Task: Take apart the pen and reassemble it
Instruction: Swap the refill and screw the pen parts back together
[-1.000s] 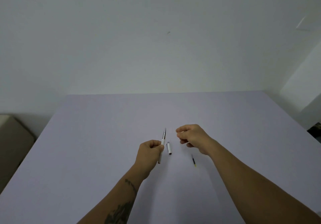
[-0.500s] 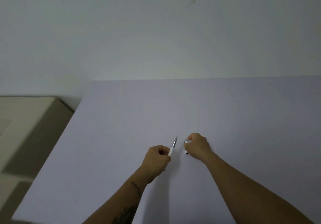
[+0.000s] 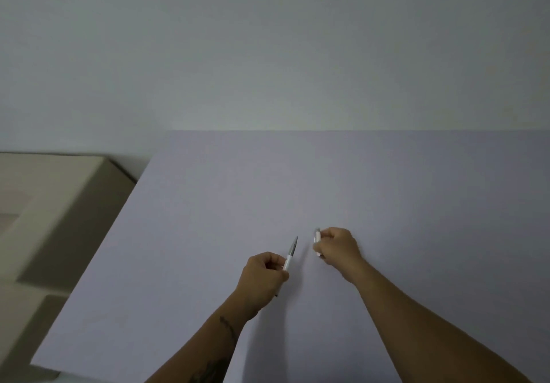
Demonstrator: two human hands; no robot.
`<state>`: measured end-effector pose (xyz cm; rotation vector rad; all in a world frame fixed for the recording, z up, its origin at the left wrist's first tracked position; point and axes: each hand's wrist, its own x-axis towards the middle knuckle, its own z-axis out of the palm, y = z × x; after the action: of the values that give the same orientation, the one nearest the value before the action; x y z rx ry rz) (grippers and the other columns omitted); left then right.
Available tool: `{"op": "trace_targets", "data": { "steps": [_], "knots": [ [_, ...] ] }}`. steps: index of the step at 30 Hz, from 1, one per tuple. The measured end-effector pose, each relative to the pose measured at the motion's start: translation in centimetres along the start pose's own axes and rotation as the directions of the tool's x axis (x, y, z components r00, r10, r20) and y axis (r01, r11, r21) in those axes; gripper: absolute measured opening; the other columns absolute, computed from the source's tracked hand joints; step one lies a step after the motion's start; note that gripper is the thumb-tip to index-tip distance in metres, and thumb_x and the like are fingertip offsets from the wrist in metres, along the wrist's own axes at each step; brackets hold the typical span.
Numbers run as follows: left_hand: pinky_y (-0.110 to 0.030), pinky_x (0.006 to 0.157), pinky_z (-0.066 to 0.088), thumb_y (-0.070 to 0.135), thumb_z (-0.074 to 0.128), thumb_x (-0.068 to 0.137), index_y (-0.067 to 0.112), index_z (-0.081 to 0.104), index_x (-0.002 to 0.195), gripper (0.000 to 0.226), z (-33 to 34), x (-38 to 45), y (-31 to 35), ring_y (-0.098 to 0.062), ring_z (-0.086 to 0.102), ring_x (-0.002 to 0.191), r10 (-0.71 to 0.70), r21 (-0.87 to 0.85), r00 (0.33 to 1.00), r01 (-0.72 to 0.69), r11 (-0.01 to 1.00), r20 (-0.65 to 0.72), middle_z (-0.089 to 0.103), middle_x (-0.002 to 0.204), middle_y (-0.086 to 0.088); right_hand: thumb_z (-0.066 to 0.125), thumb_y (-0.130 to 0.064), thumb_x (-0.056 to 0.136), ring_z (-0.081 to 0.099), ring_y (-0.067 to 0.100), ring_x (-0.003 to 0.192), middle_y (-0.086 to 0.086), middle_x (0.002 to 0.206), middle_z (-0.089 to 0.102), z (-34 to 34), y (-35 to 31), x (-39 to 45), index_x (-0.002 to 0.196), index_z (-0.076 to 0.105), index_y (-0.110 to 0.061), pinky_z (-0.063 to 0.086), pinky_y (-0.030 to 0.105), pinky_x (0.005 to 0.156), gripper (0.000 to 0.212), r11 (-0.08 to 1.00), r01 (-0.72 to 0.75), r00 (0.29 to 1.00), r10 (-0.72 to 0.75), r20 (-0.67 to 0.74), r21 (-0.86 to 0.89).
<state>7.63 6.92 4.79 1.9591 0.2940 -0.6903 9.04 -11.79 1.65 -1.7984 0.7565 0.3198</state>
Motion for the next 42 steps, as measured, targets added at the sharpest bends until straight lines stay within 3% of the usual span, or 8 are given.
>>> {"op": "trace_targets", "data": {
  "steps": [1, 3, 7, 21, 30, 37, 39, 42],
  "knots": [
    [-0.024, 0.053, 0.05, 0.0, 0.067, 0.079, 0.011, 0.07, 0.084, 0.013, 0.0, 0.1, 0.0, -0.013, 0.055, 0.058, 0.007, 0.002, 1.0, -0.007, 1.0, 0.001, 0.06, 0.069, -0.001, 0.067, -0.006, 0.076, 0.063, 0.019, 0.059, 0.009, 0.071, 0.071, -0.3, -0.6, -0.2, 0.076, 0.068, -0.007, 0.054, 0.033, 0.059, 0.001, 0.991, -0.021, 0.999, 0.017, 0.032, 0.136],
    [-0.021, 0.05, 0.049, 0.0, 0.067, 0.079, 0.011, 0.07, 0.086, 0.013, 0.0, 0.3, 0.0, -0.012, 0.055, 0.057, 0.02, 0.008, 1.0, -0.02, 1.0, 0.0, 0.06, 0.069, 0.0, 0.069, -0.001, 0.069, 0.063, 0.014, 0.055, 0.007, 0.069, 0.074, -0.8, -1.9, -0.7, 0.069, 0.067, -0.014, 0.052, 0.025, 0.051, 0.013, 0.966, -0.012, 0.996, -0.012, 0.09, 0.257],
    [-0.016, 0.046, 0.046, -0.001, 0.067, 0.08, 0.011, 0.07, 0.084, 0.013, 0.1, 0.2, 0.3, -0.011, 0.053, 0.055, 0.052, 0.008, 0.999, -0.053, 0.999, 0.005, 0.058, 0.067, -0.001, 0.067, -0.007, 0.077, 0.062, 0.009, 0.056, -0.001, 0.066, 0.076, -1.1, -3.7, -1.4, 0.067, 0.068, -0.016, 0.05, 0.024, 0.055, 0.013, 0.953, 0.075, 0.993, -0.097, 0.062, 0.295],
    [-0.029, 0.058, 0.051, 0.0, 0.069, 0.078, 0.013, 0.075, 0.081, 0.015, 0.3, -0.7, 1.3, -0.016, 0.058, 0.06, 0.138, -0.016, 0.986, -0.14, 0.99, -0.09, 0.065, 0.067, -0.001, 0.066, -0.001, 0.083, 0.066, 0.012, 0.061, 0.006, 0.073, 0.076, -0.6, -3.7, -3.1, 0.09, 0.073, 0.002, 0.054, 0.024, 0.058, 0.01, 0.973, 0.099, 0.976, -0.136, 0.172, 0.21],
    [-0.028, 0.063, 0.056, 0.006, 0.073, 0.081, 0.012, 0.072, 0.088, 0.009, 2.0, -1.1, 1.7, -0.015, 0.06, 0.063, 0.212, 0.018, 0.968, -0.212, 0.977, -0.136, 0.067, 0.073, -0.004, 0.067, -0.005, 0.085, 0.068, 0.014, 0.066, 0.012, 0.087, 0.075, -0.6, -3.0, -3.4, 0.093, 0.072, -0.008, 0.058, 0.024, 0.06, 0.01, 0.975, 0.105, 0.977, -0.137, 0.161, 0.195],
    [-0.017, 0.058, 0.053, 0.01, 0.07, 0.085, 0.02, 0.068, 0.086, 0.011, 3.3, -0.6, 1.3, -0.01, 0.062, 0.062, 0.308, 0.062, 0.937, -0.302, 0.951, -0.168, 0.068, 0.072, 0.001, 0.064, -0.007, 0.087, 0.072, 0.015, 0.068, 0.007, 0.087, 0.073, -0.9, -2.4, -3.2, 0.098, 0.068, -0.018, 0.056, 0.022, 0.054, 0.016, 0.982, 0.132, 0.988, -0.142, 0.067, 0.133],
    [-0.013, 0.06, 0.051, 0.013, 0.066, 0.088, 0.021, 0.067, 0.091, 0.009, 3.3, -0.2, 0.4, -0.009, 0.063, 0.068, 0.358, 0.138, 0.913, -0.336, 0.932, -0.196, 0.068, 0.08, 0.003, 0.061, -0.007, 0.09, 0.072, 0.018, 0.071, 0.009, 0.089, 0.072, -1.1, -1.9, -3.0, 0.107, 0.066, -0.015, 0.055, 0.022, 0.054, 0.019, 0.982, 0.111, 0.992, -0.119, 0.047, 0.152],
    [-0.024, 0.085, 0.051, 0.025, 0.06, 0.091, 0.019, 0.061, 0.119, 0.029, 2.8, 0.6, -1.7, -0.013, 0.061, 0.099, 0.457, 0.438, 0.879, -0.36, 0.824, -0.137, 0.063, 0.117, 0.003, 0.061, -0.009, 0.09, 0.071, 0.021, 0.074, 0.009, 0.087, 0.069, -1.5, -1.0, -2.9, 0.111, 0.063, -0.012, 0.06, 0.028, 0.06, 0.022, 0.989, 0.121, 0.992, -0.123, 0.016, 0.087]
  ]
}}
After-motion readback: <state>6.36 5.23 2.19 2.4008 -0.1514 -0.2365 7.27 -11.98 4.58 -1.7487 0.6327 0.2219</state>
